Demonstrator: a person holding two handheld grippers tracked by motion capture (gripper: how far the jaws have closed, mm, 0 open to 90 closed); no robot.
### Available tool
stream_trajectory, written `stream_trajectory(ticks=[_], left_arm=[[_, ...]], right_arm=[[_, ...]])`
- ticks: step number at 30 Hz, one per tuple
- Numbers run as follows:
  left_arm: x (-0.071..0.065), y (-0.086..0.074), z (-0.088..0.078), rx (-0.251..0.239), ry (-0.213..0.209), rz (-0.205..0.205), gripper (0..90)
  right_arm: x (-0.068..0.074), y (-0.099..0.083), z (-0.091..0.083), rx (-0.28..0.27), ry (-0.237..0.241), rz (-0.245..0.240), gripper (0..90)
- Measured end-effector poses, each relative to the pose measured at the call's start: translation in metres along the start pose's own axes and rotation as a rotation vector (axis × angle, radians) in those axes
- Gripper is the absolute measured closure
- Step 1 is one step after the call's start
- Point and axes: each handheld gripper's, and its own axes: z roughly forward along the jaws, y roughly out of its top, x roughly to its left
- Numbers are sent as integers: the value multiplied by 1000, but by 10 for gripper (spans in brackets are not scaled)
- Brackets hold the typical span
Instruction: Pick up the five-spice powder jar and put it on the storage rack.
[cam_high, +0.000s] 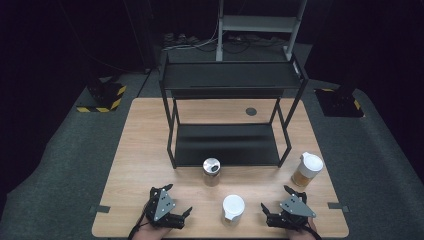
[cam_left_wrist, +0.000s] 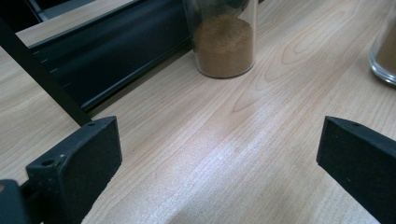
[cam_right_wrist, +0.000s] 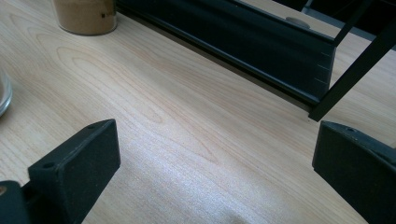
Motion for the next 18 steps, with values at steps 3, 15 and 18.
stream_trajectory(ticks=[3, 15, 18], left_arm=[[1, 1, -3, -5, 7, -5, 4], [1, 7, -8, -25, 6, -1, 4], [0, 11, -8, -31, 3, -1, 4]], right_arm=[[0, 0, 0, -2, -1, 1, 3], [0, -2, -1, -9, -4, 2, 3], [0, -2, -1, -10, -4, 7, 2]])
